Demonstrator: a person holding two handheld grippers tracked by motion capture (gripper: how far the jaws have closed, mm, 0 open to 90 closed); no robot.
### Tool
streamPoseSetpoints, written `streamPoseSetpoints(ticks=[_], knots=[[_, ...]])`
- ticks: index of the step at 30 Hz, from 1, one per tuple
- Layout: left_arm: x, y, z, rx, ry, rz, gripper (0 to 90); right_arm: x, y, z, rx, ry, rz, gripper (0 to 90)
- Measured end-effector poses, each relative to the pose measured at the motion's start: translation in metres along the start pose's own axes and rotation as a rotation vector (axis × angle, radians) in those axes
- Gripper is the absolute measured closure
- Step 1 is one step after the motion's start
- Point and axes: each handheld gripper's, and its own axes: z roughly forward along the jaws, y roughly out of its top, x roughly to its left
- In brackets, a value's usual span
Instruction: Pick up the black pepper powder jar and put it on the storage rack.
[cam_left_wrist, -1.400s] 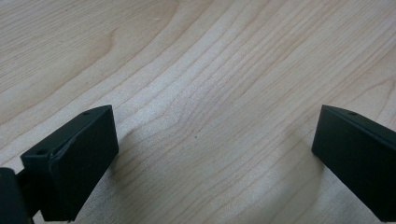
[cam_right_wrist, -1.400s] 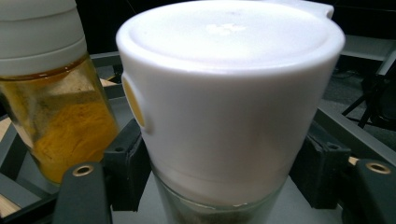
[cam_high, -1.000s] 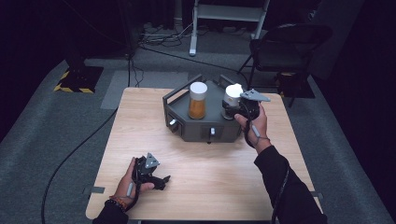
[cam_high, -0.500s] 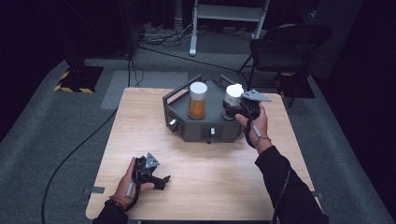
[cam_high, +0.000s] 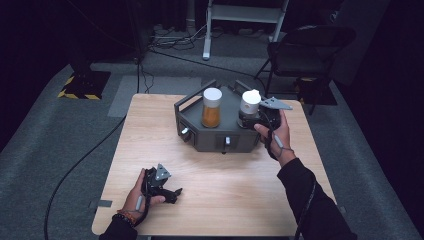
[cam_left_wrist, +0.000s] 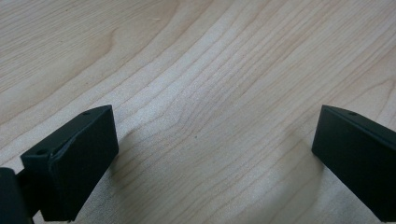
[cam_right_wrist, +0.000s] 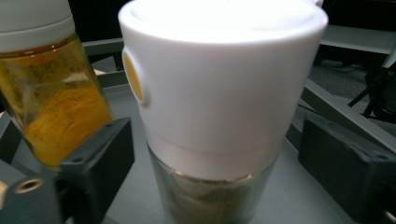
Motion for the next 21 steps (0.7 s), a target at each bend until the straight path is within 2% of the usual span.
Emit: streamPoseSetpoints(ticks=[5,13,21], knots=[[0.0,0.0,0.0,0.0,0.0,0.0,0.4,0.0,-0.003,-0.004,-0.006,0.01,-0.027,4.7],[0.0,0.0,0.0,0.0,0.0,0.0,0.4,0.008,-0.009,-0.011,-0.022,-0.015,-0.071,4.8],[0.0,0.0,0.0,0.0,0.0,0.0,0.4,0.014,-0.019,-0.023,-0.047,-0.02,-0.113,4.8]])
